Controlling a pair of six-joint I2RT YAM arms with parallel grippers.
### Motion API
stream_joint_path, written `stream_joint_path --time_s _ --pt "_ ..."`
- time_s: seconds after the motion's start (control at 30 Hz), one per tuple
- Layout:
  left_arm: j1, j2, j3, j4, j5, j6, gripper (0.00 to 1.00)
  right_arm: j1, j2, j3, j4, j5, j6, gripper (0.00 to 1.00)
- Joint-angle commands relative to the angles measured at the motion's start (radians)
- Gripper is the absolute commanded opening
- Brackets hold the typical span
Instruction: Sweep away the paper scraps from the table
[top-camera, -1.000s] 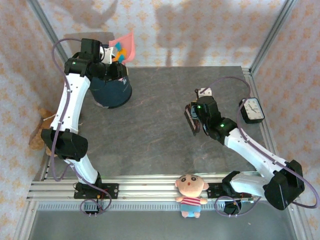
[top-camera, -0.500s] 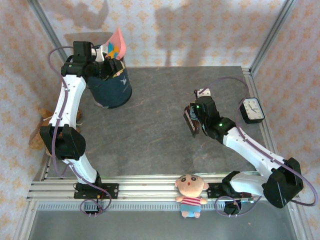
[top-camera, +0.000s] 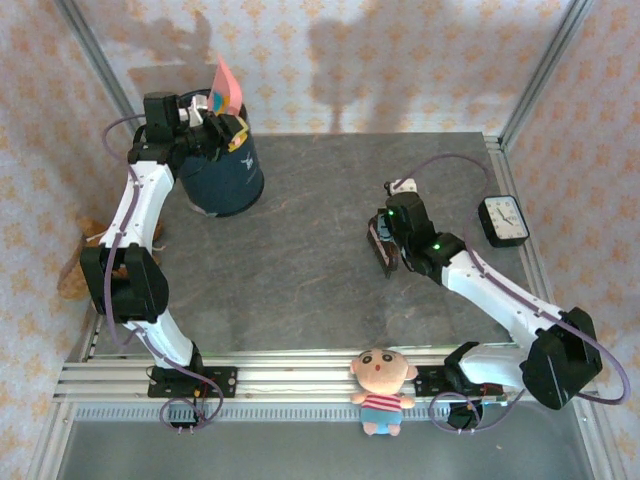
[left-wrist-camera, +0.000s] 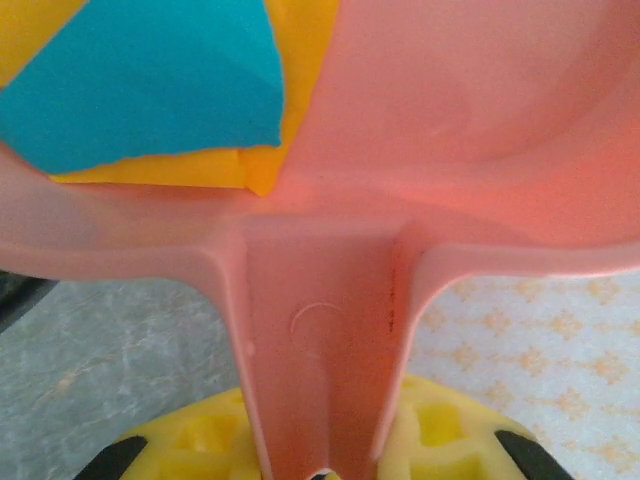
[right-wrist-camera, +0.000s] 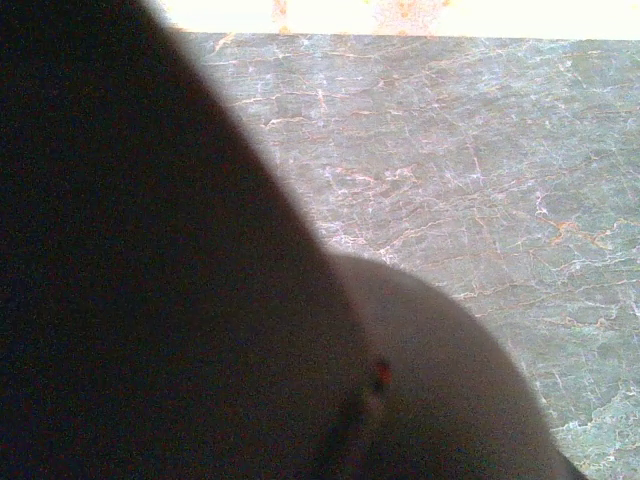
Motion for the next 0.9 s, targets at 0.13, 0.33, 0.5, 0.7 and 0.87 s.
stream_joint_path --time_s 0.13,0.33,0.5,0.7,0.87 --pt "0.018 -0.073 -0.082 0.266 0.042 -0.192 0.0 -0.008 -0.001 0.038 0.013 0.005 0.018 0.0" --pt "0.021 -0.094 -0.152 0.437 0.044 -0.337 0.0 -0.008 -0.001 0.037 0.013 0.002 0.014 0.0" --pt "0.021 -0.095 -0.217 0.603 0.042 -0.478 0.0 -0.007 -0.001 0.033 0.011 0.004 0.024 0.0" --pt "0.022 -0.091 -0.282 0.784 0.025 -0.636 0.0 -0.008 0.001 0.033 0.009 0.002 0.027 0.0" --pt "0.022 -0.102 -0.326 0.862 0.0 -0.709 0.0 -0.009 0.001 0.031 0.008 0.005 0.027 0.0"
